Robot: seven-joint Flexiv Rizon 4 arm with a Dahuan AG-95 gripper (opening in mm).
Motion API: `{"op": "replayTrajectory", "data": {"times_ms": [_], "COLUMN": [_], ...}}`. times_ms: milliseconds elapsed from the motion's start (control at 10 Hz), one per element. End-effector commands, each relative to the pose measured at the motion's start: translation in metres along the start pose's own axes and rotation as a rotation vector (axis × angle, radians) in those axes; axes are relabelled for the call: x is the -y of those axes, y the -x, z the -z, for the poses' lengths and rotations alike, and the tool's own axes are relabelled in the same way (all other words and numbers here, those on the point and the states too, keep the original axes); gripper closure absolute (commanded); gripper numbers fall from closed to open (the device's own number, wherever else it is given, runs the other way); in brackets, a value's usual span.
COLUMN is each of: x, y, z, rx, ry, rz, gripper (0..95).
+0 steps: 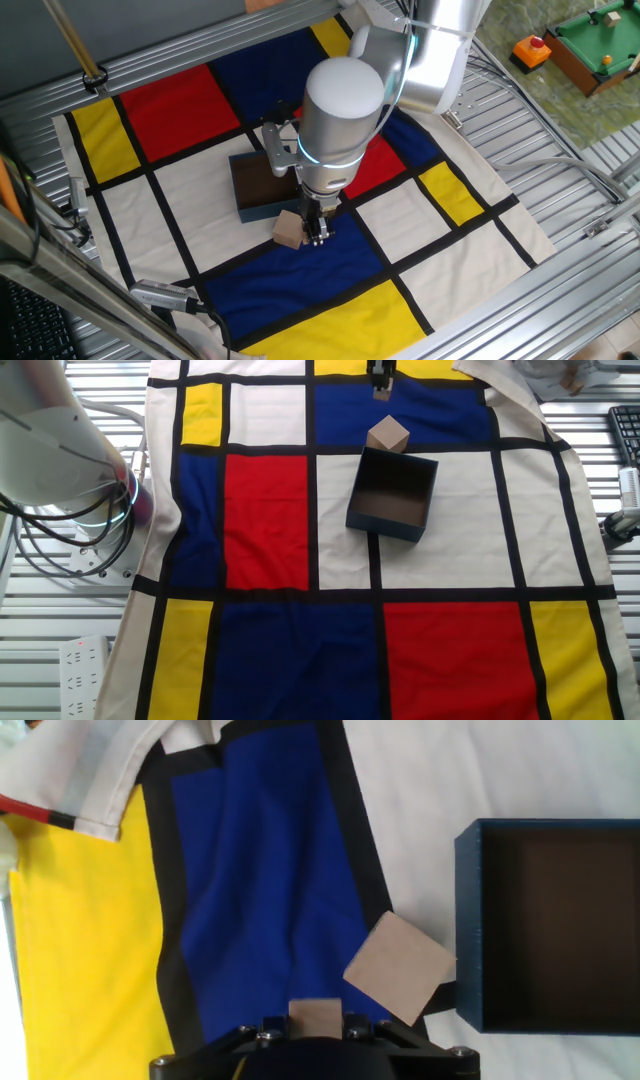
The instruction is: Take everything out of the gift box
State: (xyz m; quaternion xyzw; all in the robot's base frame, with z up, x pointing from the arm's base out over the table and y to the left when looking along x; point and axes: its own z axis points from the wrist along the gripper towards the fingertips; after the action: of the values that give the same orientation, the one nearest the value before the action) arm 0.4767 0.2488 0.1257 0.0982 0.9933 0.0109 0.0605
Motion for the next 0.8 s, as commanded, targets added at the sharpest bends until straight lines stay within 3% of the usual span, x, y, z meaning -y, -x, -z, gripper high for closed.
{"op": "replayTrajectory", "data": {"times_ms": [100,800], "x": [-0.0033,-0.0075], "y": [0.0008,0.0027], "z": [0.0009,-0.0022], "rx": [-0.008,-0.003], "ry": [0.0,0.003], "rz": [0.001,-0.005], "gripper": [95.0,95.0]}}
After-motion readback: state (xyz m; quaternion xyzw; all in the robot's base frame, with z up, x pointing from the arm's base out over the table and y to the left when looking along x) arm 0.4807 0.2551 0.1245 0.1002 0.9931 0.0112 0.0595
